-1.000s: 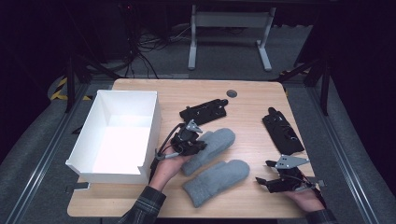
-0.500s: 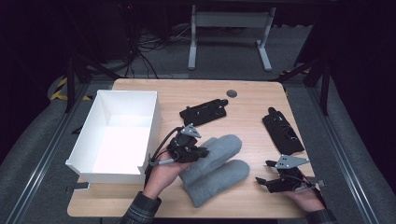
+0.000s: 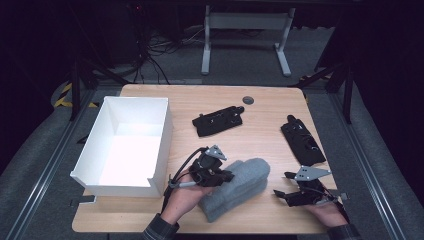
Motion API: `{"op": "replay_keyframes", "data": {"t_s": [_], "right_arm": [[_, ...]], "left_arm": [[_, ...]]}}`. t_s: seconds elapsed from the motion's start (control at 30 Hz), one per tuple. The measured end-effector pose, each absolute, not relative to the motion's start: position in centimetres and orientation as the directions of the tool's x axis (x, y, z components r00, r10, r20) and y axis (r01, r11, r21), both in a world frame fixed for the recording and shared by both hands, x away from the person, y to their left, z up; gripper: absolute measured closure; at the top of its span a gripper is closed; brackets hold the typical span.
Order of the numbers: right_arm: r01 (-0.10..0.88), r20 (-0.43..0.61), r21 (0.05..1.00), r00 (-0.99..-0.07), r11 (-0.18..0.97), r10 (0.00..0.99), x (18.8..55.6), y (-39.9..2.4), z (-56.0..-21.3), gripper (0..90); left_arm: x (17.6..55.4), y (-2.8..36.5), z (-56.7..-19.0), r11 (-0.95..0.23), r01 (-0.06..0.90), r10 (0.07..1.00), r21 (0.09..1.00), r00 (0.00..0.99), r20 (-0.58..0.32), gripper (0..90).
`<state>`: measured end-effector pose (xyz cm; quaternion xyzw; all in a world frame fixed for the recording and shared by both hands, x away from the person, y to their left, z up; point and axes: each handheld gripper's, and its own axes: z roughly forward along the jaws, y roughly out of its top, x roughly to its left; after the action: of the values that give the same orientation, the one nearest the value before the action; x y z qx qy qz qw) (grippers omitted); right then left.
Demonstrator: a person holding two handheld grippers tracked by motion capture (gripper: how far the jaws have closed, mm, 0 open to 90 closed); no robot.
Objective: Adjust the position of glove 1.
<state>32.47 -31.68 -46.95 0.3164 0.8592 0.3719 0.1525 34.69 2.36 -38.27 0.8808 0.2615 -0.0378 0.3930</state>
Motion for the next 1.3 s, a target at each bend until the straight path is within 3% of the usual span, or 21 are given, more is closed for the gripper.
{"op": "replay_keyframes", "data": {"t_s": [0.3, 0.6, 0.8, 0.93, 1.13, 1.3], "right_arm": [[0.43, -0.027, 0.736, -0.754, 0.523, 0.657, 32.5, -31.7, -47.0, 20.4], [0.43, -0.026, 0.736, -0.753, 0.523, 0.657, 32.5, -31.7, -47.0, 20.4], [0.442, -0.024, 0.721, -0.753, 0.533, 0.657, 32.5, -31.6, -46.7, 23.1], [0.467, 0.007, 0.715, -0.749, 0.52, 0.663, 32.3, -31.7, -46.1, 34.6], [0.462, 0.092, 0.711, -0.809, 0.531, 0.581, 31.0, -30.1, -44.8, 72.0], [0.406, 0.103, 0.703, -0.87, 0.584, 0.482, 30.0, -27.3, -44.8, 87.8]], "left_arm": [[34.2, 0.7, -40.8, -0.607, 0.494, 0.445, 0.622, 0.86, -0.249, 86.0], [33.3, -0.8, -42.2, -0.687, 0.442, 0.458, 0.576, 0.88, -0.128, 85.5], [33.7, 0.7, -40.5, -0.603, 0.451, 0.458, 0.657, 0.871, -0.178, 69.5], [34.0, 2.0, -39.5, -0.575, 0.449, 0.462, 0.684, 0.868, -0.181, 67.8], [34.6, 4.5, -39.9, -0.577, 0.479, 0.506, 0.662, 0.846, -0.17, 90.0], [35.1, 5.5, -41.9, -0.593, 0.519, 0.528, 0.615, 0.828, -0.189, 90.0]]}}
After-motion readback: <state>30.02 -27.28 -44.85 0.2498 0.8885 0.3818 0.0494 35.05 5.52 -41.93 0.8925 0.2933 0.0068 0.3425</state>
